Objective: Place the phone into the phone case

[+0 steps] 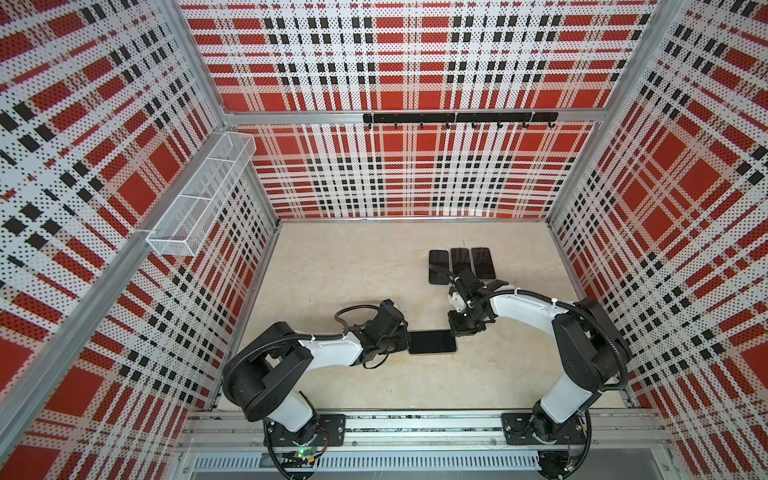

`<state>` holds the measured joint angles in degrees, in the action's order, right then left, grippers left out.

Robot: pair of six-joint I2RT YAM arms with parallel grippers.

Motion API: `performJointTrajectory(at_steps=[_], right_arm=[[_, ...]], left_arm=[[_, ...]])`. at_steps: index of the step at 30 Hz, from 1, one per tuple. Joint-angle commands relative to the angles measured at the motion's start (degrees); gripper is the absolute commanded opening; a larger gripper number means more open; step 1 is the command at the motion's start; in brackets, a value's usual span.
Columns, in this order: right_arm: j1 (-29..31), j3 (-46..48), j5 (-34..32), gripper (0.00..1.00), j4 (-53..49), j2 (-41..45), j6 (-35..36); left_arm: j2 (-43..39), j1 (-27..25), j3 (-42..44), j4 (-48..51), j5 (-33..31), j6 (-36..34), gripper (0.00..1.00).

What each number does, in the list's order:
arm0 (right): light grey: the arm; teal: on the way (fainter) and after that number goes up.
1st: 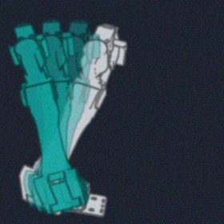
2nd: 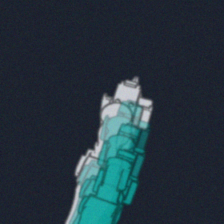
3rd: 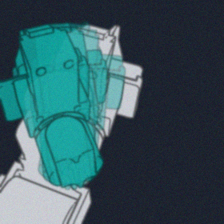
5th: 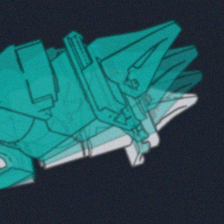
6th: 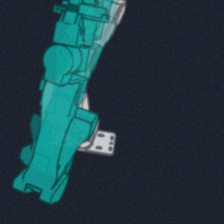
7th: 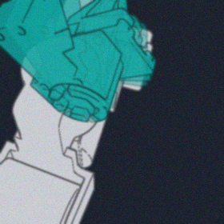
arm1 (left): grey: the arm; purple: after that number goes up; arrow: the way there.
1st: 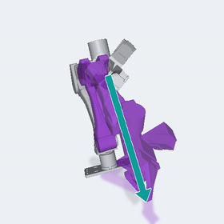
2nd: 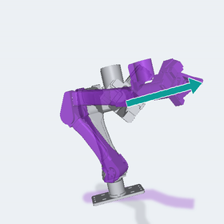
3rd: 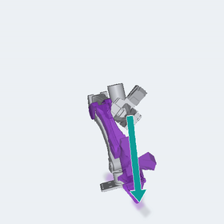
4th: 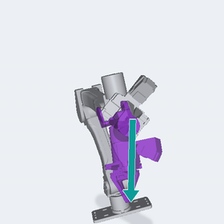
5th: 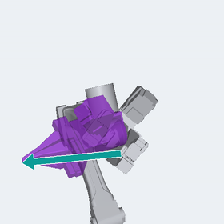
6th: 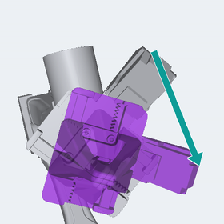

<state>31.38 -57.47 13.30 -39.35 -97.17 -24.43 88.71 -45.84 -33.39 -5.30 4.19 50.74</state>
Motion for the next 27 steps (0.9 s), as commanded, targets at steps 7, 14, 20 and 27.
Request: performJointTrajectory(at_steps=[7, 14, 20, 27], right_arm=[[0.53, 2.56, -3.94, 0.12, 2.65, -6.92, 0.78], [3.35, 3.26, -7.50, 0.10, 2.21, -11.78, -1.08], [6.18, 4.84, -6.15, 0.08, 5.77, -16.87, -3.74], [6.70, -0.17, -10.05, 0.17, -0.55, -10.14, -3.01]], left_arm=[[0.66, -0.30, -0.45, 2.93, -1.46, -0.38, 0.19], [0.58, -0.30, -0.54, 3.28, -1.80, -0.38, 0.19], [1.16, -0.30, -0.80, 3.28, -1.41, -0.64, 0.19], [0.86, 0.05, -1.14, 3.97, -1.39, -1.52, 0.19]])
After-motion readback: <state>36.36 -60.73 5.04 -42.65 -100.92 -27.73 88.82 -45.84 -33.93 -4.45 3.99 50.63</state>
